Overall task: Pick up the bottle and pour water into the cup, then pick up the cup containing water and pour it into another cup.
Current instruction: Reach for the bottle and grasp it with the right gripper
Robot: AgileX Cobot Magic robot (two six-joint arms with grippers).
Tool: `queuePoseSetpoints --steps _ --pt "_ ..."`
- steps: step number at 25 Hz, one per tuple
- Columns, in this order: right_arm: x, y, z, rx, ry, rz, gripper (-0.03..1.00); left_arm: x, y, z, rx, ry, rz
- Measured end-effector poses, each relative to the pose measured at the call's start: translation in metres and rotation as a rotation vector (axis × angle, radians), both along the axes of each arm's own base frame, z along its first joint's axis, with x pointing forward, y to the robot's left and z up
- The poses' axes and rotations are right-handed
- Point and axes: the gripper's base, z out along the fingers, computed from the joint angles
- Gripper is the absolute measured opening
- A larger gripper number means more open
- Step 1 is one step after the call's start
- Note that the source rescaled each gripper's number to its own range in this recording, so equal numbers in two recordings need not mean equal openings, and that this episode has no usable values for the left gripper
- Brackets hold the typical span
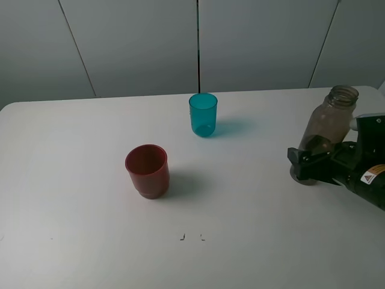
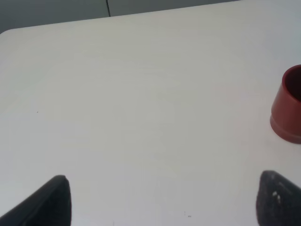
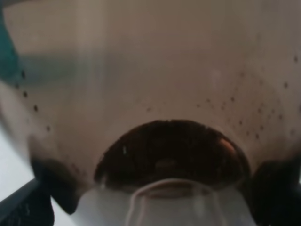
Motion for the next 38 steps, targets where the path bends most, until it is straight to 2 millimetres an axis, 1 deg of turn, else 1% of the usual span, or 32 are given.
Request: queuePoseSetpoints --steps 15,21,34,35,36,37,38 --pt "0.006 -0.001 0.004 0.018 -0.065 -0.031 1.0 0.0 0.0 0.0 0.0 0.0 0.0" --pt "0.016 0.001 0.006 0.024 -0.091 -0.025 1.0 0.0 0.0 0.0 0.006 -0.001 -0.003" --pt "0.016 0.001 0.006 -0.003 -0.092 -0.011 1.0 0.0 0.0 0.0 0.006 -0.001 -0.003" --pt "0.016 0.001 0.006 -0.007 -0.092 -0.009 0.96 0.0 0.0 0.0 0.006 -0.001 -0.003" --pt "0.016 0.001 0.006 -0.011 -0.093 -0.007 0.81 0.0 0.0 0.0 0.006 -0.001 -0.003" --pt "0.016 0.001 0.006 -0.015 -0.094 -0.005 0.62 0.0 0.0 0.0 0.006 -0.001 -0.003" --pt "0.016 0.001 0.006 -0.019 -0.094 -0.003 0.32 0.0 0.0 0.0 0.006 -0.001 -0.003"
